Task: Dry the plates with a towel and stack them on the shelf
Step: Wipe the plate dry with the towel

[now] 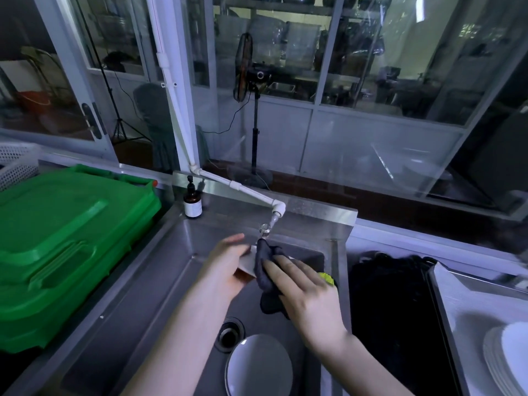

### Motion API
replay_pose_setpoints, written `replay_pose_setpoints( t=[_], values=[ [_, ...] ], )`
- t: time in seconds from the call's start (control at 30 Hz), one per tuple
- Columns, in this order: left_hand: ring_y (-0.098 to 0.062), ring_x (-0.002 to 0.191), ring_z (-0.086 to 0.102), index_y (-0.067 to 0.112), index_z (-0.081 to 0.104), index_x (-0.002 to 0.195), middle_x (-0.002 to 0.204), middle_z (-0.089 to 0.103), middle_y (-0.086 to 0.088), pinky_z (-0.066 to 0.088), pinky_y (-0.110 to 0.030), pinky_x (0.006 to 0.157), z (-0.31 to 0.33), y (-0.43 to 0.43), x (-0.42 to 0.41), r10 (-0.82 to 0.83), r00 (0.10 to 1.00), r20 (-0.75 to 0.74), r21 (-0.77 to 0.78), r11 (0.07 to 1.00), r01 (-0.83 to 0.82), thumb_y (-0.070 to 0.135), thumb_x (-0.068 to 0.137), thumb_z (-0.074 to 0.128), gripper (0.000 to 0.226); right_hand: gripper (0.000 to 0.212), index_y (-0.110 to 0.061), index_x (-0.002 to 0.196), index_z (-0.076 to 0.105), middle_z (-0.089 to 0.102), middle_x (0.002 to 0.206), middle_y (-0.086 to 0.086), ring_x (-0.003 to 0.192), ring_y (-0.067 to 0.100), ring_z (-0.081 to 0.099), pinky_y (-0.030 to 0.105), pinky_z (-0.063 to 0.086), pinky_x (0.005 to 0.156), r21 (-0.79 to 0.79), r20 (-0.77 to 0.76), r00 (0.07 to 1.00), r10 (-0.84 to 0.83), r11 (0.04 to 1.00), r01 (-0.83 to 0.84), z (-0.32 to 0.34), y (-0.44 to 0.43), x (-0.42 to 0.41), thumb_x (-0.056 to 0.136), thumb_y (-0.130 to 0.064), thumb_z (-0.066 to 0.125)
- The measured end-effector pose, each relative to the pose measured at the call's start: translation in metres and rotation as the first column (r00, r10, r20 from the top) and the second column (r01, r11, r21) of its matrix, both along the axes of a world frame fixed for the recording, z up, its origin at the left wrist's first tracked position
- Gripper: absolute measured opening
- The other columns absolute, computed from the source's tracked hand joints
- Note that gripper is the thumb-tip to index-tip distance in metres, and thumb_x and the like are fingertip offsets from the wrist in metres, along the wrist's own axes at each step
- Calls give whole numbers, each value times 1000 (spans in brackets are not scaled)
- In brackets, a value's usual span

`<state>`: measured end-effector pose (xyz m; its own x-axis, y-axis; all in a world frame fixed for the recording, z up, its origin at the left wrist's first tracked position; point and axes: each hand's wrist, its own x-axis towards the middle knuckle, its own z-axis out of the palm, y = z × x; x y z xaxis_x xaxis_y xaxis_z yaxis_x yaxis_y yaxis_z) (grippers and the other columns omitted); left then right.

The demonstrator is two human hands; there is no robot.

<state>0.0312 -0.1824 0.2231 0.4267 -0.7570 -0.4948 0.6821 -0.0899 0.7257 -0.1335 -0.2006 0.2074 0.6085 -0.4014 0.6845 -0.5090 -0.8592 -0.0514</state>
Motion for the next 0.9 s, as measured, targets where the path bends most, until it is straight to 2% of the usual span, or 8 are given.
replay_pose_setpoints(
  t=[0.07, 0.17, 0.23, 0.37, 0.53, 0.73, 0.8, 0.9],
  values=[
    [-22, 69, 63, 16, 54, 127, 86, 64, -15, 51, -27, 55, -5, 2, -1, 38, 998, 41, -23, 999, -37, -8, 100, 41, 38, 40, -16, 118, 71, 68, 122, 2, 104, 23, 68, 29, 54, 86, 59, -32, 995, 92, 994, -90, -3, -1, -4, 78, -11, 69],
    [-19, 75, 70, 18, 69, 122, 89, 72, -10, 55, -28, 63, -5, 7, 0, 42, 985, 167, -191, 981, -9, -8, 93, 46, 45, 49, -12, 130, 62, 57, 138, 3, 128, 24, 54, 39, 46, 104, 205, -156, 967, 203, 964, -169, -3, -2, -11, 85, -32, 71],
    [-14, 78, 73, 26, 76, 106, 93, 76, -7, 57, -23, 64, -6, 10, 0, 20, 971, 240, -282, 958, 50, -6, 93, 48, 44, 56, -19, 140, 52, 43, 150, -6, 143, 17, 33, 33, 31, 116, 378, -164, 958, 233, 912, -157, 4, -1, -9, 93, -48, 54],
    [-13, 94, 74, 25, 63, 123, 112, 75, -3, 59, -25, 73, -14, 15, -4, 11, 966, 257, -329, 941, 76, -10, 93, 45, 49, 58, -32, 149, 36, 25, 156, -15, 148, 0, 9, 20, 13, 120, 588, -6, 981, 193, 795, -153, 22, -22, 13, 96, -49, 51],
    [-3, 121, 61, 40, 66, 124, 132, 66, 16, 47, -29, 99, -9, 22, 0, 64, 950, 304, -376, 925, 58, 11, 76, 63, 56, 59, -31, 150, 33, 8, 138, -34, 133, -18, 0, -4, -2, 103, 518, -12, 1000, 21, 855, -12, 40, -50, 20, 96, -43, 54],
    [-14, 109, 70, 30, 59, 132, 130, 69, -1, 58, -25, 78, -8, 29, 1, 93, 980, 176, -437, 900, -7, 6, 78, 61, 59, 58, -25, 148, 38, 29, 155, -15, 149, 4, 12, 30, 11, 122, 462, -25, 994, 107, 883, -84, 19, -17, -3, 96, -49, 49],
    [-22, 109, 70, 30, 59, 131, 128, 69, -8, 60, -31, 81, -7, 29, 0, 65, 988, 143, -444, 896, 5, 6, 80, 57, 56, 57, -22, 147, 41, 32, 154, -14, 149, 7, 15, 31, 13, 122, 409, -71, 970, 232, 894, -184, 11, -3, -4, 96, -48, 49],
    [-29, 115, 67, 34, 56, 135, 129, 68, -13, 59, -33, 86, -4, 29, -2, -22, 984, 175, -425, 900, 96, 6, 82, 57, 60, 56, -27, 149, 34, 26, 157, -20, 149, 1, 6, 30, 10, 122, 536, -21, 949, 314, 805, -255, 11, -3, 5, 98, -41, 51]
  ],
)
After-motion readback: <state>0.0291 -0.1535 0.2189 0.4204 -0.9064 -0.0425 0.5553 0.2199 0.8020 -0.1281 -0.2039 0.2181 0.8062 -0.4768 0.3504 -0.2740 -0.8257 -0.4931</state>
